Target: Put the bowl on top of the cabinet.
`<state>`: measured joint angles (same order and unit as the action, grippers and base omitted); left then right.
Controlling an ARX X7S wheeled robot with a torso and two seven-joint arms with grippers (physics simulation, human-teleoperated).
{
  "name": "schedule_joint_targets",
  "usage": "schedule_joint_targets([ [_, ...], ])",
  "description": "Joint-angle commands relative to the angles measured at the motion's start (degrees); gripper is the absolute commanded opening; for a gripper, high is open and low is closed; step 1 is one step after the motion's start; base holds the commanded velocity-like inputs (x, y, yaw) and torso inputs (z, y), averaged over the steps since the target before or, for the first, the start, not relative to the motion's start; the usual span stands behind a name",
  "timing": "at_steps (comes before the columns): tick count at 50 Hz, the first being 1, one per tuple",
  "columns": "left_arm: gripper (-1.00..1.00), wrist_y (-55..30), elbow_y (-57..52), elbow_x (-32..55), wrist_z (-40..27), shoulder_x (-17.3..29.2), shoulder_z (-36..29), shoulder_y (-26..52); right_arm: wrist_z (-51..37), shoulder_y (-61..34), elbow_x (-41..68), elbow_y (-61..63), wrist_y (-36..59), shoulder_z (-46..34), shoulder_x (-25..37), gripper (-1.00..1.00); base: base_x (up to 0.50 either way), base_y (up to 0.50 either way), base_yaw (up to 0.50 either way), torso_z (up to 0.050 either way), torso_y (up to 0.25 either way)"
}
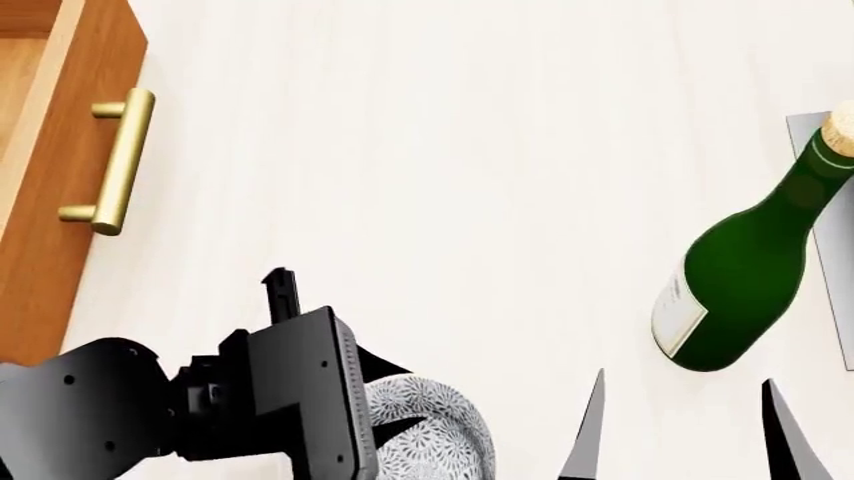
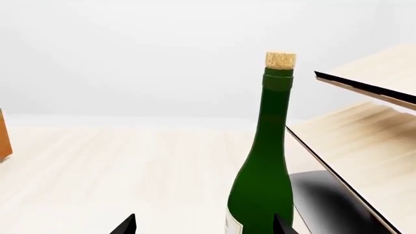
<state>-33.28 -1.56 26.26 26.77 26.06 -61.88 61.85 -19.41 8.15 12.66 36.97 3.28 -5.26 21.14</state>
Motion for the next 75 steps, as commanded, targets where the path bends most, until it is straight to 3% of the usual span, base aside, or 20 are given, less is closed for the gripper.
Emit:
schedule_joint_targets([
  [1, -1.0, 2.1, 4.0, -9.6, -0.4, -1.6, 1.1, -1.9, 1.1, -0.1, -1.0, 0.1, 0.6, 1.1, -0.9, 1.0, 0.0, 0.0, 0.0, 0.0, -0.01],
  [14, -1.0, 0.2, -0.4, -8.8, -0.5, 0.4, 2.2, -0.4, 0.8, -0.2, -1.0, 0.9, 1.0, 1.0, -0.5, 1.0, 0.0, 0.0, 0.0, 0.0, -0.003],
  [23, -1.0, -5.4, -9.9, -6.9, -0.5, 4.0, 4.6, 3.3, 0.5, -0.3, -1.2, 2.2, 1.8, 0.6, -0.2, 1.0, 0.0, 0.0, 0.0, 0.0, 0.0],
  [38, -1.0, -10.4, -16.0, -4.9, -1.1, 6.9, 9.5, 9.1, 0.1, -0.6, -1.3, 3.6, 2.6, 0.5, 0.4, 1.0, 0.0, 0.0, 0.0, 0.0, 0.0],
  [63, -1.0, -17.1, -17.3, -0.4, -4.7, 7.1, 20.9, 18.2, -0.9, -1.0, -1.4, 5.7, 4.0, 0.4, 1.1, 1.0, 0.0, 0.0, 0.0, 0.0, 0.0],
  [75, -1.0, -19.7, -11.8, -0.4, -9.1, 5.0, 27.1, 23.4, -1.2, -1.2, -1.3, 6.7, 4.7, 0.4, 1.5, 1.0, 0.0, 0.0, 0.0, 0.0, 0.0],
])
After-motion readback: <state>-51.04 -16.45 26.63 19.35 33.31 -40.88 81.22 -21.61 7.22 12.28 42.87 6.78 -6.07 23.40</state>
